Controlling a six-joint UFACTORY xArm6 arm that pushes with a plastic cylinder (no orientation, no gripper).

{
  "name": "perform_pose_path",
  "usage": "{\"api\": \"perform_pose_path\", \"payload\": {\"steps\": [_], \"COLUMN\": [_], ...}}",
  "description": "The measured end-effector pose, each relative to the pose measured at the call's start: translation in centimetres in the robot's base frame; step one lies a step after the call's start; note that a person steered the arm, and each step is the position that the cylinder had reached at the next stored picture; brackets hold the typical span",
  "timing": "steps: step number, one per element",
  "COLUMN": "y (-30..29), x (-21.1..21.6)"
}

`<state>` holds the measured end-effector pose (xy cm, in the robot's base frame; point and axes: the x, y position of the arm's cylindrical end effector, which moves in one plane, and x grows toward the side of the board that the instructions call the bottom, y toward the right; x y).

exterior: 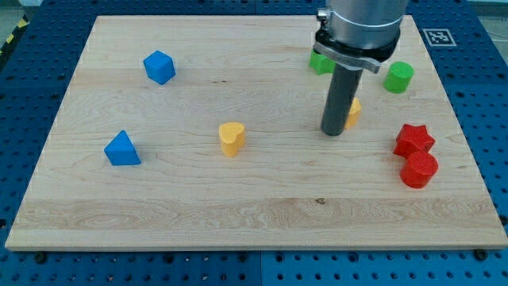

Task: Push the yellow hexagon into the top of red star

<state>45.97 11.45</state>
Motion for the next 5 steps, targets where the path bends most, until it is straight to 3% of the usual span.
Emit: {"api": "perform_pose_path", "payload": {"steps": [3,5], "y": [-4.6,2.4], "x": [-2.9,-1.9]}}
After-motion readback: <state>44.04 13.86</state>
